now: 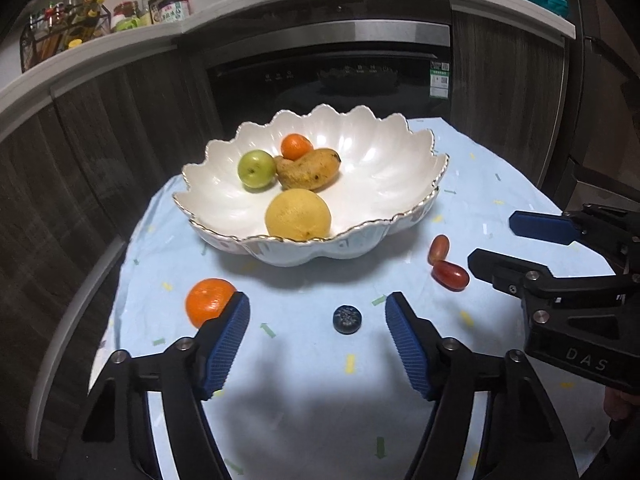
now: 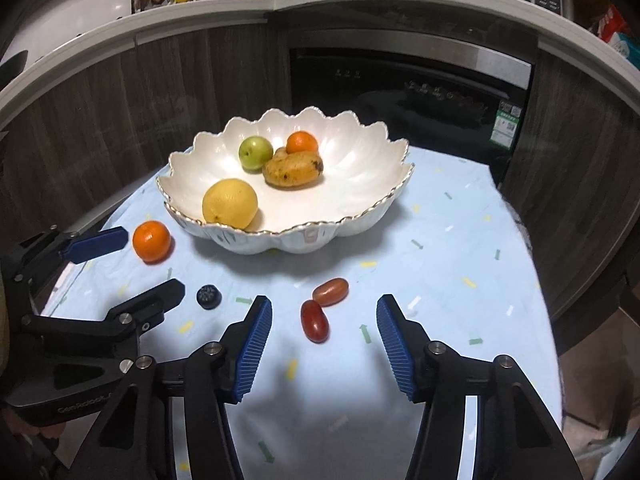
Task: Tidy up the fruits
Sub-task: 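Move the left tool toward the blueberry while the right tool approaches the red grapes, then grasp the blueberry with the left tool while the right tool grasps a red grape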
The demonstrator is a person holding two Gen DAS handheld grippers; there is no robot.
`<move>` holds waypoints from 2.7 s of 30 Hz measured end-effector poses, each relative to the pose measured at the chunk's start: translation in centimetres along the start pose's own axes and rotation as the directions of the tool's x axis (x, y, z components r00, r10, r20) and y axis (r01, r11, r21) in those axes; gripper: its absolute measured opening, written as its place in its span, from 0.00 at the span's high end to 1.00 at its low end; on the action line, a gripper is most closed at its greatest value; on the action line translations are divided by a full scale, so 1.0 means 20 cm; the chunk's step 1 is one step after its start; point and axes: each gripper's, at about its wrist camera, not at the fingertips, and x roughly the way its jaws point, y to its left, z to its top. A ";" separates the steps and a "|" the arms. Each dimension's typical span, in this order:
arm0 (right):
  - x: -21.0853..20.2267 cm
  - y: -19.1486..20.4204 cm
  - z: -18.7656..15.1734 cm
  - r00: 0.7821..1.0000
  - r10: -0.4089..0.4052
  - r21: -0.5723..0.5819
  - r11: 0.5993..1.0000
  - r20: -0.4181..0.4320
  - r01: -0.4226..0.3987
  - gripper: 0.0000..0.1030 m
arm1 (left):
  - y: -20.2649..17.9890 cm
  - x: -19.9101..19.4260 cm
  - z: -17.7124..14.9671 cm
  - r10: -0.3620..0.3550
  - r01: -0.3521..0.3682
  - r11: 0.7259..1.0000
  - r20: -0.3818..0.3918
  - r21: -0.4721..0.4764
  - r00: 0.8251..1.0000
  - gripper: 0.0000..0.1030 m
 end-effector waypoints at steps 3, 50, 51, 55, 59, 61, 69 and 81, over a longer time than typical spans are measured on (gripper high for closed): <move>0.05 0.00 0.00 1.000 0.011 -0.008 1.000 -0.017 -0.012 0.56 | 0.00 0.04 0.00 -0.010 0.011 1.000 -0.015 0.004 1.000 0.39; 0.25 -0.02 -0.06 0.992 0.068 0.021 0.998 -0.110 -0.066 0.80 | -0.06 0.25 -0.05 -0.080 0.083 0.996 -0.129 0.023 0.988 0.80; 0.24 -0.02 -0.06 0.992 0.069 0.023 0.998 -0.108 -0.067 0.80 | -0.06 0.25 -0.05 -0.080 0.084 0.996 -0.128 0.023 0.988 0.80; 0.21 -0.01 -0.05 0.993 0.069 0.023 0.998 -0.099 -0.067 0.80 | -0.07 0.23 -0.05 -0.079 0.083 0.996 -0.121 0.024 0.989 0.80; 0.17 -0.01 -0.04 0.994 0.071 0.023 0.997 -0.087 -0.069 0.80 | -0.07 0.19 -0.04 -0.079 0.082 0.996 -0.105 0.024 0.991 0.80; 0.15 0.00 -0.03 0.994 0.071 0.022 0.997 -0.080 -0.069 0.80 | -0.07 0.16 -0.03 -0.075 0.078 0.997 -0.096 0.025 0.992 0.80; 0.04 0.02 0.02 0.997 0.071 0.021 0.997 -0.035 -0.070 0.80 | -0.05 0.06 0.03 -0.062 0.064 0.998 -0.060 0.019 0.996 0.80; -0.13 0.06 0.15 0.997 0.061 0.003 0.998 0.050 -0.061 0.80 | 0.02 -0.10 0.14 -0.041 0.041 0.999 0.007 -0.003 0.999 0.80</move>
